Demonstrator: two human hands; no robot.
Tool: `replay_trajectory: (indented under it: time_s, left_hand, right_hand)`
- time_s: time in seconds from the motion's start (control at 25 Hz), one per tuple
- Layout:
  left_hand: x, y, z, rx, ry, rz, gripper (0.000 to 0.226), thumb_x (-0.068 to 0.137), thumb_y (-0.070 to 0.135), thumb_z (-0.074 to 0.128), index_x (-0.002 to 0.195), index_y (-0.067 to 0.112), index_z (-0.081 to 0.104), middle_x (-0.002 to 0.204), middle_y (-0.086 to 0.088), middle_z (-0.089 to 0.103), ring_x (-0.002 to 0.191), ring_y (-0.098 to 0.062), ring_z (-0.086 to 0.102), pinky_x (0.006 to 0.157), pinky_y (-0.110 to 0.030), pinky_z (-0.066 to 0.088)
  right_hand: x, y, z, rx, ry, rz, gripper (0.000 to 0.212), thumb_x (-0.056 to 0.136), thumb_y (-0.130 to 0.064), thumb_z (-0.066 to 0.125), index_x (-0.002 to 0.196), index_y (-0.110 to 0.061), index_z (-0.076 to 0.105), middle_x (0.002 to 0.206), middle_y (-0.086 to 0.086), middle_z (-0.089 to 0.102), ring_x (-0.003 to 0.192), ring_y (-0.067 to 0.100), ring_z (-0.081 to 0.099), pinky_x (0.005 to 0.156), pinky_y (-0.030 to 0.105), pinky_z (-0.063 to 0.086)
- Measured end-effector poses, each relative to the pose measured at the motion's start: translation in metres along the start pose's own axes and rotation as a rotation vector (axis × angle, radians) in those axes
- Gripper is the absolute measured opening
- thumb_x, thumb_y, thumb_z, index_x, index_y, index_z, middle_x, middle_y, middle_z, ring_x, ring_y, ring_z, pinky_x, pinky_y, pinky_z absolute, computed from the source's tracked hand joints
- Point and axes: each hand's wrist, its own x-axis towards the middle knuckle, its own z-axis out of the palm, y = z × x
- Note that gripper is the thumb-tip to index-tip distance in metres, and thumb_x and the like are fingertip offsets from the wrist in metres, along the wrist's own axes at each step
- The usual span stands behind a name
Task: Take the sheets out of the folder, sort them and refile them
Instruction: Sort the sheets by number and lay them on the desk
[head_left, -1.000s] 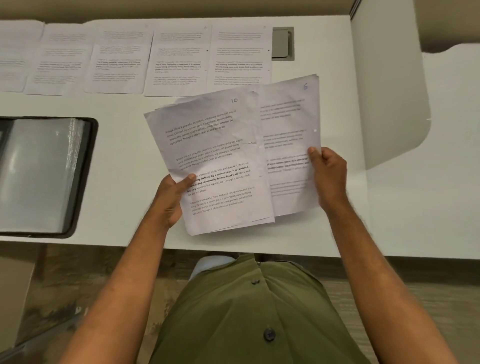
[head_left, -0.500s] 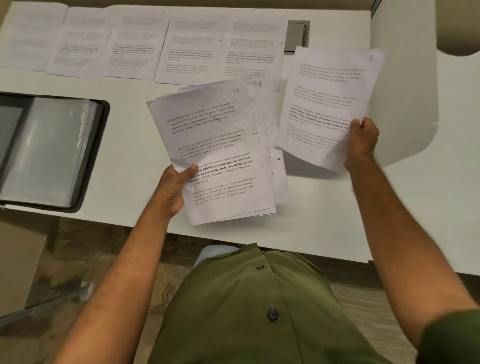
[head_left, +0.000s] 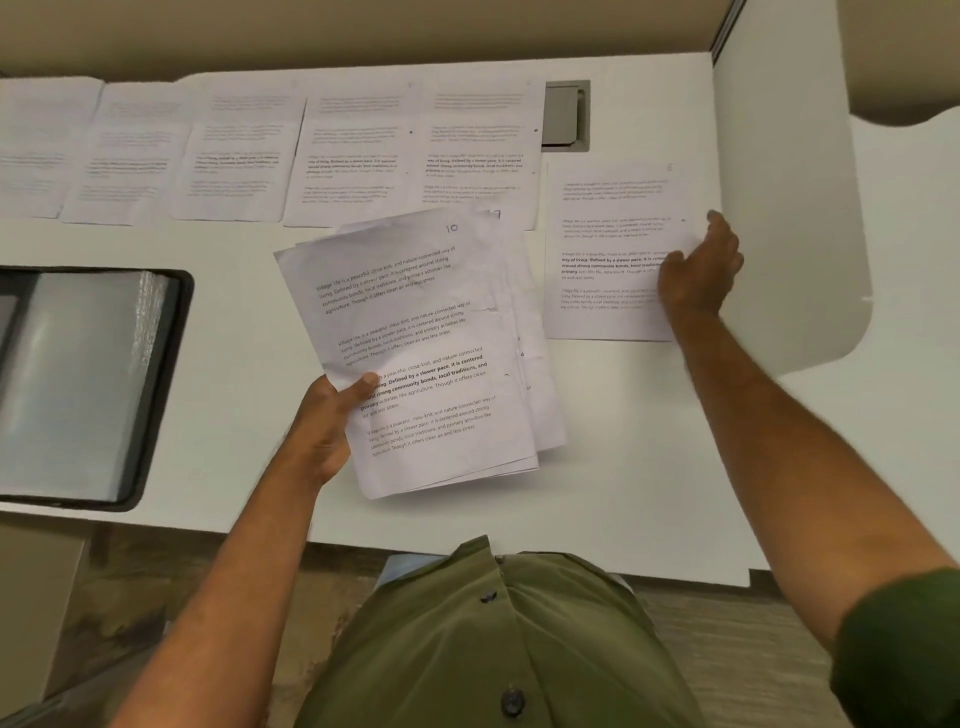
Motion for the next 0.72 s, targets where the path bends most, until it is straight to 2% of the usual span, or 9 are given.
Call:
replay_trajectory:
  time_s: [0.08,0.16,0.24,0.32,0.72]
  left_hand:
    - [0.007,0.002,0.002,0.002,-0.007,-0.012,0.046,0.097,0.007,0.063,0.142,0.013,0.057,0.137,-0.011,0.067,0.129,-0.033,0.062,0.114,-0.058,0.041]
    - [0.016,0.003,0.005,0.001,0.002,-0.031,0.045,0.097,0.007,0.062,0.142,0.012,0.057,0.136,-0.011,0.067,0.128,-0.033,0.062,0.114,-0.058,0.041]
    - [0.026,0.004,0.007,0.009,0.01,-0.055,0.045,0.097,0.007,0.063,0.141,0.012,0.058,0.136,-0.011,0.067,0.128,-0.033,0.062,0.114,-0.059,0.041]
    - [0.038,0.005,0.011,0.027,0.006,-0.081,0.044,0.096,0.007,0.064,0.14,0.012,0.059,0.135,-0.011,0.068,0.127,-0.033,0.063,0.114,-0.059,0.042]
    - [0.079,0.011,0.021,0.021,-0.027,-0.148,0.043,0.099,0.008,0.06,0.141,0.013,0.058,0.136,-0.011,0.067,0.127,-0.031,0.063,0.113,-0.054,0.043]
  right_hand:
    - [-0.019,0.01,0.014,-0.146,0.047,-0.273,0.061,0.093,-0.019,0.057,0.152,-0.008,0.044,0.152,0.015,0.048,0.139,0.039,0.044,0.116,0.045,0.035]
    - [-0.046,0.026,0.034,-0.313,-0.017,-0.465,0.062,0.099,-0.039,0.055,0.153,-0.01,0.045,0.157,0.018,0.044,0.143,0.043,0.041,0.121,0.051,0.03]
    - [-0.067,0.037,0.049,-0.451,-0.102,-0.471,0.068,0.101,-0.053,0.05,0.156,-0.015,0.043,0.164,0.017,0.036,0.151,0.042,0.031,0.124,0.053,0.021]
    - [-0.072,0.041,0.058,-0.522,-0.114,-0.44,0.07,0.102,-0.058,0.045,0.159,-0.018,0.04,0.167,0.016,0.031,0.155,0.04,0.026,0.125,0.054,0.017]
    - [0.001,0.001,0.093,-0.551,-0.062,-0.415,0.07,0.104,-0.059,0.039,0.161,-0.02,0.035,0.169,0.015,0.028,0.157,0.039,0.022,0.127,0.055,0.016]
